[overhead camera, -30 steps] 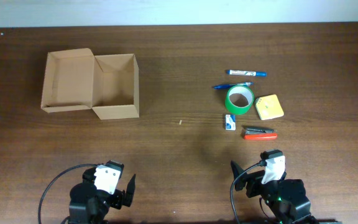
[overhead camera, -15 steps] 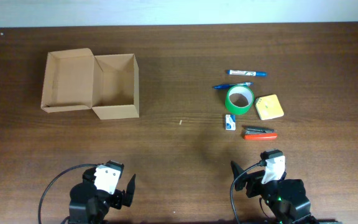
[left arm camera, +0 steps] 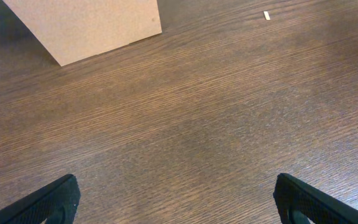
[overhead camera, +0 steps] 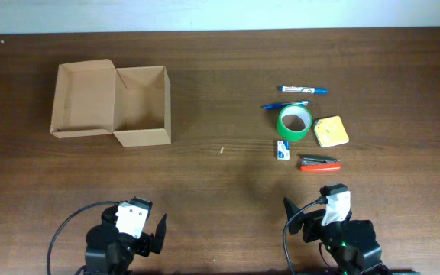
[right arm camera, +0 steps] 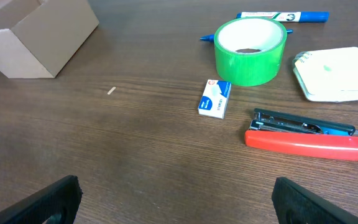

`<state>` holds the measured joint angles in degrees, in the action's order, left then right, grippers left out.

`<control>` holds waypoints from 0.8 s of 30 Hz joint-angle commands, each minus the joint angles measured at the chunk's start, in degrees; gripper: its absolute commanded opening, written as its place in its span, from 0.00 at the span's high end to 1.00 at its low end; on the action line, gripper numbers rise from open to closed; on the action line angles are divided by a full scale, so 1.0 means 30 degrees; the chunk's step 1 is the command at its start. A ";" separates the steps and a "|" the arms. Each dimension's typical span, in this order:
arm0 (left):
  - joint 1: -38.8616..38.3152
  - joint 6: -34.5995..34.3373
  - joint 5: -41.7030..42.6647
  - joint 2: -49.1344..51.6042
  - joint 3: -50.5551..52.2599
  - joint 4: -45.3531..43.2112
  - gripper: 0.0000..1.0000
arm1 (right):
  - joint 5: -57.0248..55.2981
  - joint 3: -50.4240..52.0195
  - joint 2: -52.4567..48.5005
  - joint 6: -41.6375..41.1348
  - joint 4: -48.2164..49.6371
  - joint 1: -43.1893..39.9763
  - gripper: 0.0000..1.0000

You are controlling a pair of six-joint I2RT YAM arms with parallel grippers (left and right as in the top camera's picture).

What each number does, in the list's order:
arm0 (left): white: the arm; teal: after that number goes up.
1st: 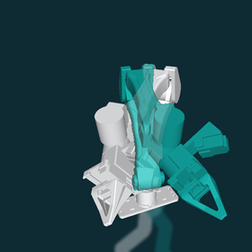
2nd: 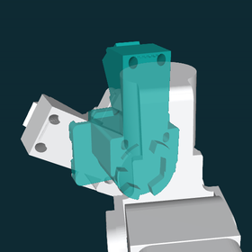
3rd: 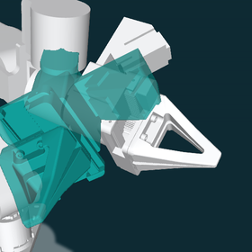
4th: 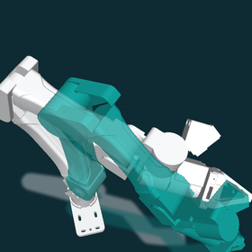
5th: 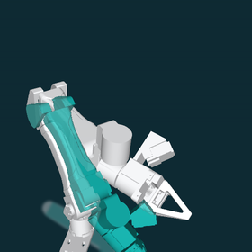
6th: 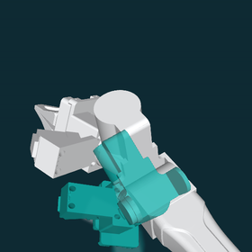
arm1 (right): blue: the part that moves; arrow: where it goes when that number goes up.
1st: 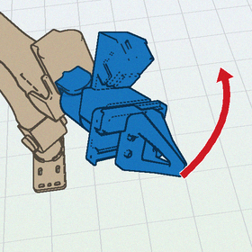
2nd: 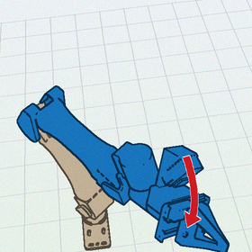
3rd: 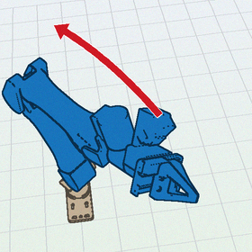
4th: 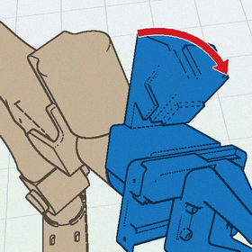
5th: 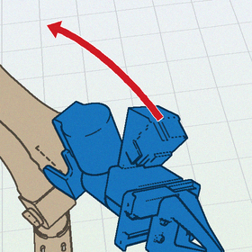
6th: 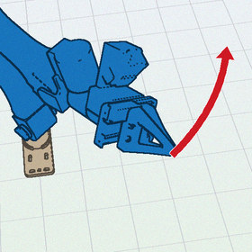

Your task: Pack container

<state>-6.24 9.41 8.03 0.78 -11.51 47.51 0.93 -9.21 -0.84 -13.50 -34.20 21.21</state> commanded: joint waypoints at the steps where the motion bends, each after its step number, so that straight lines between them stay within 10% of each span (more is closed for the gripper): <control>1: 0.0131 0.0117 -0.0131 -0.0160 0.0109 0.0000 0.01 | 0.0109 0.0138 0.0226 -0.0036 0.0051 0.0175 0.01; 24: 0.0131 0.0109 0.0495 -0.0160 0.0109 -0.1304 0.01 | 0.0102 0.0138 0.0226 -0.0029 0.0051 0.0175 0.01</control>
<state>-6.24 9.43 8.14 0.78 -11.51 45.87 0.93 -9.21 -0.84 -13.52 -34.20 21.21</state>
